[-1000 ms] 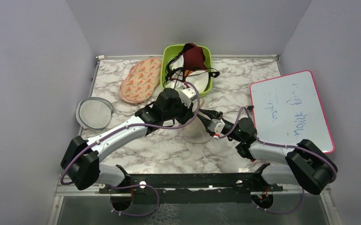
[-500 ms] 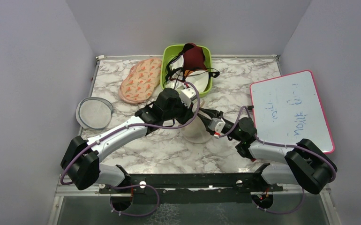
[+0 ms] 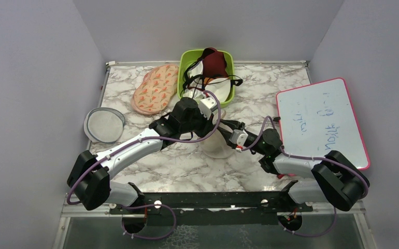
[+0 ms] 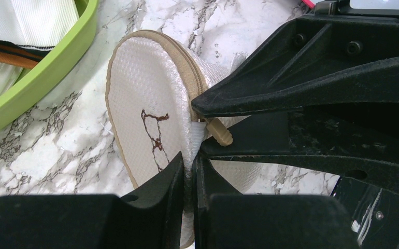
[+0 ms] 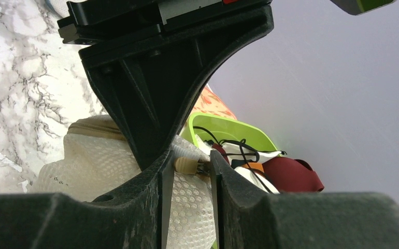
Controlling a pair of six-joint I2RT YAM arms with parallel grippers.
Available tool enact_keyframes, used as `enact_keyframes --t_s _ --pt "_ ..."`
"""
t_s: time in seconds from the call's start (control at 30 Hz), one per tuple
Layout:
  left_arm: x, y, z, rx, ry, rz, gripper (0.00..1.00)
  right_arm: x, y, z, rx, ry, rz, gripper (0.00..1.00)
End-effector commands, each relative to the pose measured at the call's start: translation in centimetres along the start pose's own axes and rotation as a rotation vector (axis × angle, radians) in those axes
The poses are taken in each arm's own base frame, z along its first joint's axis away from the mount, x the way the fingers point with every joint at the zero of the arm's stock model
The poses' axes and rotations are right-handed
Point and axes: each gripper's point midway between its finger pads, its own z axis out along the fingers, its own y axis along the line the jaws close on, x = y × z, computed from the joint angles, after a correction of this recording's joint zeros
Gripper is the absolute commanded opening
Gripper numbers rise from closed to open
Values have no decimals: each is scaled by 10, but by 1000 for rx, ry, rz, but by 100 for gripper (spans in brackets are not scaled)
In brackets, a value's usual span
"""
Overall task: Unzip the laundry bag and remove the bra
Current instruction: Unzip the laundry bag at the center of the board.
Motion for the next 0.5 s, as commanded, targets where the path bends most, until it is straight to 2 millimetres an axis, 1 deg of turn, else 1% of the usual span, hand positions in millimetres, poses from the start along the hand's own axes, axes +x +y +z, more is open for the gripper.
enact_keyframes --t_s 0.0,0.3,0.47 --pt "-19 -6 0 32 -45 18 0 -10 -19 2 87 -28 -12 29" --pt "-18 -7 0 35 -44 16 0 -4 -23 -3 120 9 -12 18" --pt "-18 -6 0 29 -45 20 0 -2 -27 -3 141 16 -4 9"
